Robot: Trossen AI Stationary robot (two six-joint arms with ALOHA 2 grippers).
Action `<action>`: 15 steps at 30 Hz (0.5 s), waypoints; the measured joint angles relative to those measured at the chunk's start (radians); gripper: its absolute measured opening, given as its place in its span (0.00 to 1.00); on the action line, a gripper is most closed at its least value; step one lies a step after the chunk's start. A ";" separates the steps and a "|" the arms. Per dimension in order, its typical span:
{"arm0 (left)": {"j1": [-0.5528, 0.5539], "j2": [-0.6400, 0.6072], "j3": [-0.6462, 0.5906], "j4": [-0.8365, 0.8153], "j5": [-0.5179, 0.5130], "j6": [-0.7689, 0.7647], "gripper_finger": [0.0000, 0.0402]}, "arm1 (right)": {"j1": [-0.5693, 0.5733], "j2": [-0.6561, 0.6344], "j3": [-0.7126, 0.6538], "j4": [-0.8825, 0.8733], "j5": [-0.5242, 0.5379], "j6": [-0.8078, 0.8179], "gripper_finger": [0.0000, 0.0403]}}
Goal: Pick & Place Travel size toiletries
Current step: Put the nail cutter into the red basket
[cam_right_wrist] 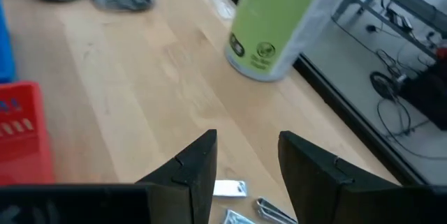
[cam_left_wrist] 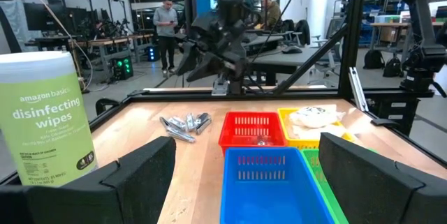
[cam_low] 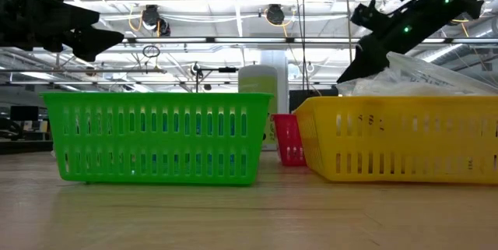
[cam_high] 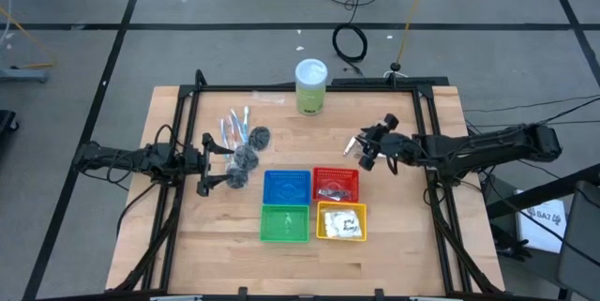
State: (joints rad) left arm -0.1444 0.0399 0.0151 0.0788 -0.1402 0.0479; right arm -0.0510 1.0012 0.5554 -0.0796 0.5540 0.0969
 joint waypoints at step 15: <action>0.000 0.000 0.000 0.000 0.000 0.000 0.86 | -0.102 0.000 -0.218 0.147 -0.024 0.180 0.35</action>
State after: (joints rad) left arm -0.1444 0.0399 0.0154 0.0788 -0.1402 0.0479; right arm -0.1535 1.0012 0.3372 0.0670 0.5298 0.2770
